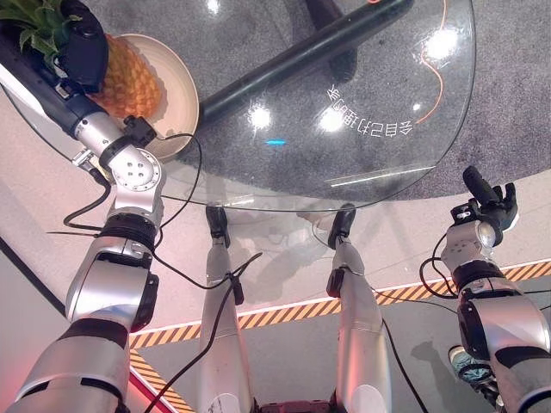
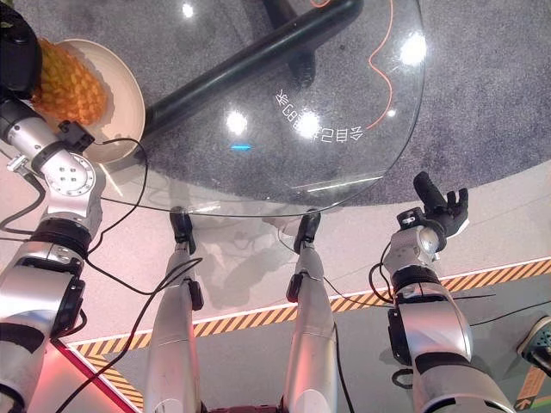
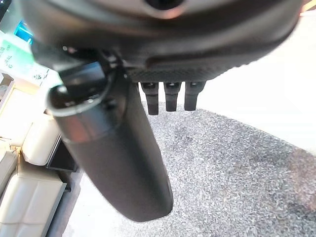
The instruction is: Pick up the fruit to the plate
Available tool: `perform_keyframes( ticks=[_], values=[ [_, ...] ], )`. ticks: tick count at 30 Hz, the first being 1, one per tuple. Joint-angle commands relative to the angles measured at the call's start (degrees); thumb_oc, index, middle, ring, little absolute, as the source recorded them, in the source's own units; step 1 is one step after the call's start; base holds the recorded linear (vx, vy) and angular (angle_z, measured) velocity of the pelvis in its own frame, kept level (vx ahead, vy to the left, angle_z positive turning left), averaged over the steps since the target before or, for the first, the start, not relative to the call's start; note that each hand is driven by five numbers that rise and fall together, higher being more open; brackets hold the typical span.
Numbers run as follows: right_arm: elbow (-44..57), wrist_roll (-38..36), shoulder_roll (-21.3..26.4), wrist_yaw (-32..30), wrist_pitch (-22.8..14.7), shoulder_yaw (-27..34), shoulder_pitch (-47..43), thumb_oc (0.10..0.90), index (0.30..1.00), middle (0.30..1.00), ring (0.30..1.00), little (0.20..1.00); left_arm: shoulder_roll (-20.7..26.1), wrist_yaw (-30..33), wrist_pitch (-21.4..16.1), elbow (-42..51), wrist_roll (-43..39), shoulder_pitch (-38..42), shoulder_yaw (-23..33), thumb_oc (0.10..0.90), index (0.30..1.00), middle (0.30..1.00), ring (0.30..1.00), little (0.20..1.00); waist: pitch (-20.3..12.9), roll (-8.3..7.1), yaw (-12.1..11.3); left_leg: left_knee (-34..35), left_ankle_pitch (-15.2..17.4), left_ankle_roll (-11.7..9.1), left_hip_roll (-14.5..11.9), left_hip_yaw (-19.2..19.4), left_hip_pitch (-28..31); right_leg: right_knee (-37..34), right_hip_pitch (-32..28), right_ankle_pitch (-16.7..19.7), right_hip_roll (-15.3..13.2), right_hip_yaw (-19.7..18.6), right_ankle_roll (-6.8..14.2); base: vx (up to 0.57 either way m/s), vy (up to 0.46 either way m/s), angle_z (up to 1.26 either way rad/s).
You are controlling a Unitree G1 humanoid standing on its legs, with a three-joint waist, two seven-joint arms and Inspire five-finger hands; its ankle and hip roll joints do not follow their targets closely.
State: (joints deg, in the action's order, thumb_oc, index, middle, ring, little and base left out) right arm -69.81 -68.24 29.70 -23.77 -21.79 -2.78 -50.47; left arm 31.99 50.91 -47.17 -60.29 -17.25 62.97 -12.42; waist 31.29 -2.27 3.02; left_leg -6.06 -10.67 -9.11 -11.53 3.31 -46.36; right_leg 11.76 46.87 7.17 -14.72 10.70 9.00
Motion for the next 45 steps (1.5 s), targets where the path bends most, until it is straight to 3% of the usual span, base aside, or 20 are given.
perform_keyframes(
  ticks=[1,2,4,7,39,43,45],
  values=[
    [-1.1,-1.1,3.7,-0.6,-5.0,0.1,1.2,0.800,0.900,0.900,0.900,0.900,5.7,0.5,-7.3,-0.3,-1.5,6.1,1.8,0.482,0.627,0.627,0.627,0.582,-1.5,-2.16,-1.6,-8.4,6.2,0.3,0.2,-1.2,-1.7,1.3,-1.0,-2.2,1.0,0.6,0.7,0.00,0.000,0.00],
    [-1.0,-1.1,3.7,-0.7,-5.0,0.1,1.1,0.800,0.900,0.900,0.900,0.900,5.7,0.3,-7.3,-0.4,-1.7,6.1,1.9,0.506,0.648,0.648,0.648,0.606,-1.5,-2.15,-1.6,-8.5,6.2,0.3,0.2,-1.2,-1.8,1.4,-1.0,-2.2,1.1,0.6,0.7,0.00,0.000,0.00],
    [-1.1,-1.1,3.8,-0.7,-5.0,0.1,1.2,0.800,0.900,0.900,0.900,0.900,5.7,0.1,-7.2,-0.3,-2.1,5.9,1.9,0.633,0.756,0.756,0.756,0.733,-1.5,-2.10,-1.7,-8.7,6.8,0.2,0.2,-1.3,-1.4,1.7,-1.3,-2.7,1.1,0.6,0.8,0.00,0.000,0.00],
    [-1.3,-1.0,3.8,-0.6,-5.1,0.3,1.1,0.800,0.900,0.900,0.900,0.900,5.6,-0.3,-7.4,-0.2,-2.5,6.0,2.0,0.679,0.796,0.796,0.796,0.779,-1.5,-2.07,-1.7,-8.5,6.4,0.3,0.3,-1.3,-1.8,1.4,-0.9,-2.3,1.0,0.6,0.7,0.00,0.000,0.00],
    [-0.1,-0.7,3.1,-1.2,-6.4,1.1,2.4,0.800,0.900,0.900,0.900,0.900,3.3,-2.6,-10.8,5.2,-2.6,0.3,2.6,0.611,0.738,0.738,0.738,0.711,-1.5,-2.14,-3.2,-9.3,7.0,0.5,0.6,-2.1,-2.0,2.4,-1.1,-2.9,1.0,1.8,0.9,0.00,0.000,0.00],
    [0.2,-0.8,3.1,-1.2,-6.5,1.3,2.7,0.800,0.900,0.900,0.900,0.900,3.0,-2.0,-10.8,6.3,-1.6,-0.2,2.2,0.633,0.756,0.756,0.756,0.733,-1.5,-2.19,-3.2,-9.2,6.6,0.6,0.8,-2.2,-2.4,2.3,-0.8,-2.4,0.9,1.9,0.8,0.00,0.000,0.00],
    [0.3,-0.6,2.9,-1.5,-6.8,1.3,2.5,0.800,0.900,0.900,0.900,0.900,2.8,-1.8,-11.2,6.9,-0.6,-0.7,2.2,0.712,0.825,0.825,0.825,0.812,-1.5,-2.09,-3.4,-9.0,6.6,0.7,0.9,-2.3,-2.4,2.1,-0.9,-2.3,0.9,2.1,0.9,0.00,0.000,0.00]
  ],
)
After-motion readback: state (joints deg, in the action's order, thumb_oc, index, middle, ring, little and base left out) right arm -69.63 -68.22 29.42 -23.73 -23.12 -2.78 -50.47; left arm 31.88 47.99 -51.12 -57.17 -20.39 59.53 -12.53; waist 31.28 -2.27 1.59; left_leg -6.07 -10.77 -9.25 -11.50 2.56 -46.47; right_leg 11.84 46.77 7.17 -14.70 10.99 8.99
